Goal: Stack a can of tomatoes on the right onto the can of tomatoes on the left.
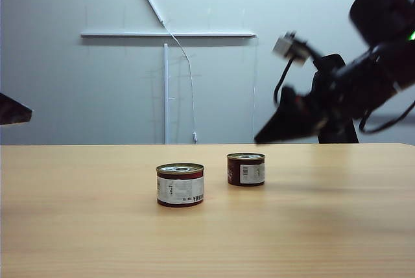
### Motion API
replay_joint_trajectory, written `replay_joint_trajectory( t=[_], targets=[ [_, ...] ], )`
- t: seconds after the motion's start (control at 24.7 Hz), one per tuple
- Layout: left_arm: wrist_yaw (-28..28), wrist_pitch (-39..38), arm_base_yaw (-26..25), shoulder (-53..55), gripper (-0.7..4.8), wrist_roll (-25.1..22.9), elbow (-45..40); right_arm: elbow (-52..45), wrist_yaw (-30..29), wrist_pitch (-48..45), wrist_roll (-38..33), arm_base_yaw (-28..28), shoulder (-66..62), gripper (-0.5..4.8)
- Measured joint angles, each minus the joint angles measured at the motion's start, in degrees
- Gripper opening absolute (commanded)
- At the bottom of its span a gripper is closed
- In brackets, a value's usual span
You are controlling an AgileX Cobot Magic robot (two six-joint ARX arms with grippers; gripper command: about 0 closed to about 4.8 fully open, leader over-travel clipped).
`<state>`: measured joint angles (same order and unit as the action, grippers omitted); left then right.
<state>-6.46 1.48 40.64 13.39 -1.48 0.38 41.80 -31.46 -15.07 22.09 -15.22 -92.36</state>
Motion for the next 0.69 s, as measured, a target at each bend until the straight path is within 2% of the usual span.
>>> replay_joint_trajectory(
  t=[0.4,0.61,0.69],
  targets=[
    [0.0,0.0,0.0,0.0,-0.02,0.0,0.0,0.0,1.7,-11.8,0.8,-5.0,-9.2,4.79],
    [0.0,0.0,0.0,0.0,-0.02,0.0,0.0,0.0,3.5,-15.1,0.5,-5.5,-11.2,4.79],
    [0.0,0.0,0.0,0.0,-0.02,0.0,0.0,0.0,3.8,-16.3,0.4,-5.4,-11.7,4.13]
  ],
)
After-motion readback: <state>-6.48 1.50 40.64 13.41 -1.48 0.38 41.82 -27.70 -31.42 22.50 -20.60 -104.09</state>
